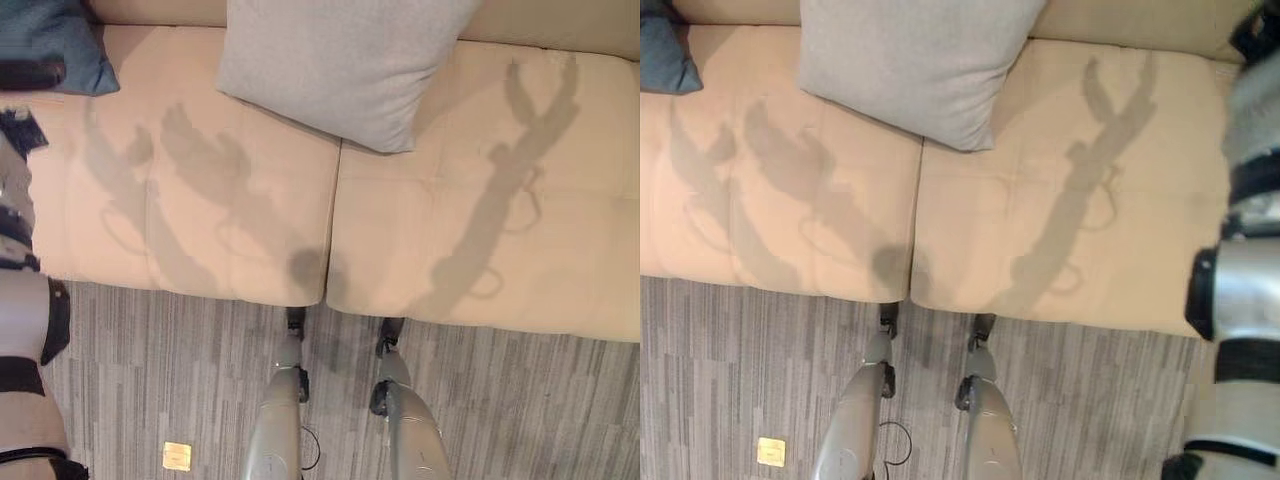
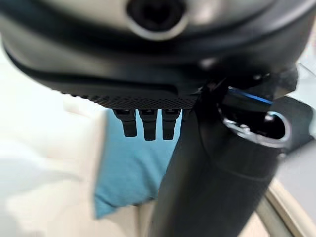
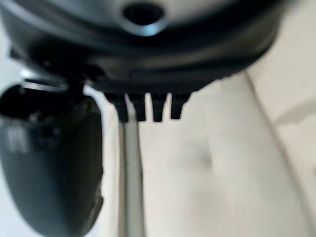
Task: Pick up all the scattered cushions and arrange them neatly on the sofa.
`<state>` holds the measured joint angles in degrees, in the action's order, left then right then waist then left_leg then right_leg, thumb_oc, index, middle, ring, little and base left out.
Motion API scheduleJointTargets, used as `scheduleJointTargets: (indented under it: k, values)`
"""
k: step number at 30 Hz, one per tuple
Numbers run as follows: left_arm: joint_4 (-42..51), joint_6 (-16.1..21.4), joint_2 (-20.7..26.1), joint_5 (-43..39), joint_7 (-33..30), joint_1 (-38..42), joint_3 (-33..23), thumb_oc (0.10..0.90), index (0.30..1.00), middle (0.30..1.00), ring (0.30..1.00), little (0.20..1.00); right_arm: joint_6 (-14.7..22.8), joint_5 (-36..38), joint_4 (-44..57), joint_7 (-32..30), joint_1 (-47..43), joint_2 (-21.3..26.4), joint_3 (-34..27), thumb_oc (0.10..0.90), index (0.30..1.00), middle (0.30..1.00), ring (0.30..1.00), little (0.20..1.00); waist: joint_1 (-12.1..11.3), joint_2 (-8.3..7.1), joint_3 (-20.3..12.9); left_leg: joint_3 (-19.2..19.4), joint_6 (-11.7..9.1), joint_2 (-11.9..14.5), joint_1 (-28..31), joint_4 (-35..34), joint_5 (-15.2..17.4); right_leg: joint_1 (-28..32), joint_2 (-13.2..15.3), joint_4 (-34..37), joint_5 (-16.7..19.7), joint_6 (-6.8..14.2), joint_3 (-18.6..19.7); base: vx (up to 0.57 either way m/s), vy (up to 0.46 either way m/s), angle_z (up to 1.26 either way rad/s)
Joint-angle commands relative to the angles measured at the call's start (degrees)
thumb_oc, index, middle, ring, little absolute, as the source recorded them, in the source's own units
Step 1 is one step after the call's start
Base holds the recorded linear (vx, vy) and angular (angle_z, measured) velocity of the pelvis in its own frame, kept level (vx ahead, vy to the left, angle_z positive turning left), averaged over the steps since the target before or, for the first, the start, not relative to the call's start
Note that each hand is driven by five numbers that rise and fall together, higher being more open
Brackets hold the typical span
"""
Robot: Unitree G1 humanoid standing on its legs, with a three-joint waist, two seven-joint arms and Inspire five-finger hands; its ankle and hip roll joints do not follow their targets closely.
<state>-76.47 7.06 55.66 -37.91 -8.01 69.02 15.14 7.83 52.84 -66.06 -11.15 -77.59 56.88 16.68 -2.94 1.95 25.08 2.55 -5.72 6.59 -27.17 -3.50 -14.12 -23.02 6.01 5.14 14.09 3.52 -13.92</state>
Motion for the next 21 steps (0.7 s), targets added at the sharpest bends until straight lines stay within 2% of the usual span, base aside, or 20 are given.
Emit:
scheduleJointTargets:
  k: [1, 2, 3, 4, 5, 7, 8, 9, 10, 11, 12, 13, 15, 17, 18, 19, 21]
  values:
    - [1.63, 5.63, 4.31, 5.47, -0.2, -11.41, -0.25, 0.8, 0.9, 0.9, 0.9, 0.9, 4.22, -10.84, 3.44, 3.63, 15.92, 5.6, -1.39, 0.8, 0.9, 0.9, 0.9, 0.9, 0.14, 0.13, -12.0, 0.89, -4.81, 2.31, 5.36, -1.5, 6.66, 7.84, 5.87, -0.14, -8.56, 10.8, -2.03, 0.11, -0.065, 0.05]
    - [7.03, 6.51, 1.95, 7.11, 1.3, -24.12, -7.05, 0.8, 0.9, 0.9, 0.9, 0.9, 4.21, -17.56, 6.43, 4.76, 30.13, 6.01, -7.84, 0.8, 0.9, 0.9, 0.9, 0.9, 0.52, -0.45, -12.5, 1.01, -4.51, 2.56, 7.72, -1.5, 7.47, 10.16, 6.07, -0.14, -9.27, 10.66, -2.51, 0.06, -0.046, 0.05]
    - [7.93, 6.35, 1.88, 7.35, 1.07, -25.22, -7.53, 0.8, 0.9, 0.9, 0.9, 0.9, 4.06, -17.9, 7.42, 4.5, 31.67, 5.83, -8.84, 0.8, 0.9, 0.9, 0.9, 0.9, 0.53, -0.52, -12.83, 0.93, -4.45, 2.5, 7.63, -1.5, 7.25, 10.13, 6.12, -0.14, -9.1, 10.65, -2.57, 0.08, -0.042, 0.01]
    - [9.83, 6.58, 0.37, 8.59, 1.59, -32.35, -11.1, 0.8, 0.9, 0.9, 0.9, 0.9, 3.89, -20.73, 10.31, 5.14, 40.1, 4.84, -13.11, 0.8, 0.9, 0.9, 0.9, 0.9, 0.85, -0.75, -13.23, 1.06, -4.2, 2.55, 8.88, -1.5, 7.67, 11.25, 6.11, -0.14, -9.45, 10.54, -2.64, 0.08, -0.017, -0.02]
    - [10.09, 5.88, -4.87, 9.84, 3.22, -42.72, -16.03, 0.8, 0.9, 0.9, 0.9, 0.9, 4.41, -22.47, 13.57, 5.62, 51.61, 1.03, -20.81, 0.8, 0.9, 0.9, 0.9, 0.9, 1.45, -1.03, -14.43, 1.4, -3.8, 2.46, 11.2, -1.5, 8.49, 13.49, 5.99, -0.14, -10.28, 10.37, -2.8, 0.13, -0.019, 0.02]
    - [10.53, 5.29, -10.12, 10.92, 4.23, -51.77, -19.68, 0.8, 0.9, 0.9, 0.9, 0.9, 3.82, -27.57, 14.84, 5.82, 60.31, -2.16, -24.94, 0.8, 0.9, 0.9, 0.9, 0.9, 1.13, -0.89, -16.04, 1.47, -3.37, 2.21, 13.38, -1.5, 9.06, 15.63, 6.06, -0.26, -10.79, 10.14, -3.25, 0.08, -0.009, 0.03]
    - [10.74, 5.24, -10.17, 10.97, 4.19, -51.98, -19.73, 0.8, 0.9, 0.9, 0.9, 0.9, 3.73, -27.65, 15.09, 5.76, 60.6, -2.22, -25.09, 0.8, 0.9, 0.9, 0.9, 0.9, 1.17, -0.88, -16.23, 1.4, -3.32, 2.16, 13.15, -1.5, 8.88, 15.47, 6.09, -0.19, -10.61, 10.13, -3.3, 0.04, 0.012, -0.04]
    - [6.24, 4.73, -16.96, 14.88, 5.15, -58.24, -20.91, 0.8, 0.9, 0.9, 0.9, 0.9, 2.99, -30.6, 12.97, 5.56, 65.51, -6.01, -27.92, 0.8, 0.9, 0.9, 0.9, 0.9, 1.39, -0.65, -17.68, 1.72, -2.85, 1.85, 15.63, -1.5, 9.57, 17.51, 6.16, -0.51, -11.22, 9.84, -3.34, 0.0, 0.0, 0.0]
    - [4.13, 4.25, -19.79, 17.18, 5.29, -60.82, -21.38, 0.8, 0.9, 0.9, 0.9, 0.9, 2.9, -32.69, 12.69, 4.92, 67.46, -7.42, -28.97, 0.8, 0.9, 0.9, 0.9, 0.9, 1.39, -0.55, -18.59, 1.9, -2.58, 1.61, 16.71, -1.5, 9.95, 18.45, 6.21, -0.51, -11.53, 9.7, -3.33, 0.03, 0.026, -0.02]
    - [4.17, 4.25, -19.81, 17.2, 5.27, -60.84, -21.37, 0.8, 0.9, 0.9, 0.9, 0.9, 2.87, -32.73, 12.79, 4.89, 67.57, -7.43, -29.05, 0.8, 0.9, 0.9, 0.9, 0.9, 1.39, -0.55, -18.69, 1.87, -2.53, 1.57, 16.53, -1.5, 9.79, 18.32, 6.24, -0.46, -11.37, 9.69, -3.34, 0.03, 0.018, -0.03]
    - [1.29, 3.4, -23.26, 21.61, 5.92, -64.84, -21.67, 0.8, 0.9, 0.9, 0.9, 0.9, 1.63, -38.78, 11.1, 4.69, 70.57, -8.22, -29.65, 0.8, 0.9, 0.9, 0.9, 0.9, 1.26, -0.35, -20.34, 1.88, -2.31, 1.25, 17.92, -1.5, 10.02, 19.64, 6.4, -0.47, -11.56, 9.46, -3.48, 0.03, 0.009, -0.07]
    - [1.37, 3.4, -23.34, 21.69, 5.87, -64.98, -21.66, 0.8, 0.9, 0.9, 0.9, 0.9, 1.6, -38.88, 11.21, 4.64, 70.74, -8.23, -29.7, 0.8, 0.9, 0.9, 0.9, 0.9, 1.24, -0.31, -20.35, 1.89, -2.31, 1.25, 18.04, -1.5, 10.07, 19.78, 6.4, -0.44, -11.57, 9.48, -3.48, 0.04, 0.0, -0.07]
    - [-0.58, 2.59, -27.88, 26.71, 4.4, -68.26, -21.52, 0.8, 0.9, 0.9, 0.9, 0.9, 0.92, -44.09, 9.46, 2.87, 73.1, -10.57, -29.14, 0.8, 0.9, 0.9, 0.9, 0.9, 0.96, -0.17, -21.79, 1.83, -2.06, 0.89, 19.38, -1.5, 10.22, 20.95, 6.4, -0.34, -11.83, 9.29, -3.41, 0.03, -0.021, -0.03]
    - [-2.39, 1.67, -30.7, 35.6, 1.41, -70.32, -18.25, 0.8, 0.9, 0.9, 0.9, 0.9, 0.58, -47.86, 8.17, 2.35, 75.27, -14.33, -26.46, 0.8, 0.9, 0.9, 0.9, 0.9, 0.68, -0.23, -22.93, 1.9, -1.78, 0.64, 20.8, -1.5, 10.52, 22.23, 6.38, -0.21, -12.25, 9.02, -3.45, 0.03, -0.037, 0.01]
    - [-3.15, 1.39, -32.79, 39.26, 2.22, -71.89, -16.21, 0.8, 0.9, 0.9, 0.9, 0.9, 0.57, -50.53, 7.78, 2.07, 76.2, -15.19, -25.14, 0.8, 0.9, 0.9, 0.9, 0.9, 0.61, -0.12, -23.36, 2.11, -1.63, 0.58, 21.42, -1.5, 10.68, 22.77, 6.41, -0.17, -12.45, 9.01, -3.49, 0.0, 0.0, 0.0]
    - [-4.06, 0.98, -34.25, 41.88, 2.28, -72.95, -14.86, 0.8, 0.9, 0.9, 0.9, 0.9, 0.39, -52.28, 6.67, 2.08, 76.78, -16.65, -23.43, 0.8, 0.9, 0.9, 0.9, 0.9, 0.42, -0.05, -23.76, 2.23, -1.53, 0.5, 21.95, -1.5, 10.83, 23.24, 6.38, -0.18, -12.75, 8.92, -3.53, -0.01, -0.034, -0.01]
    - [-5.68, 0.19, -36.54, 43.7, 3.22, -73.96, -13.37, 0.8, 0.9, 0.9, 0.9, 0.9, -0.31, -50.89, 2.68, 2.53, 77.17, -20.88, -22.05, 0.8, 0.9, 0.9, 0.9, 0.9, 0.39, -0.06, -24.48, 2.36, -1.44, 0.43, 23.06, -1.5, 11.24, 24.36, 6.35, -0.14, -13.3, 8.75, -3.33, 0.0, -0.046, -0.04]
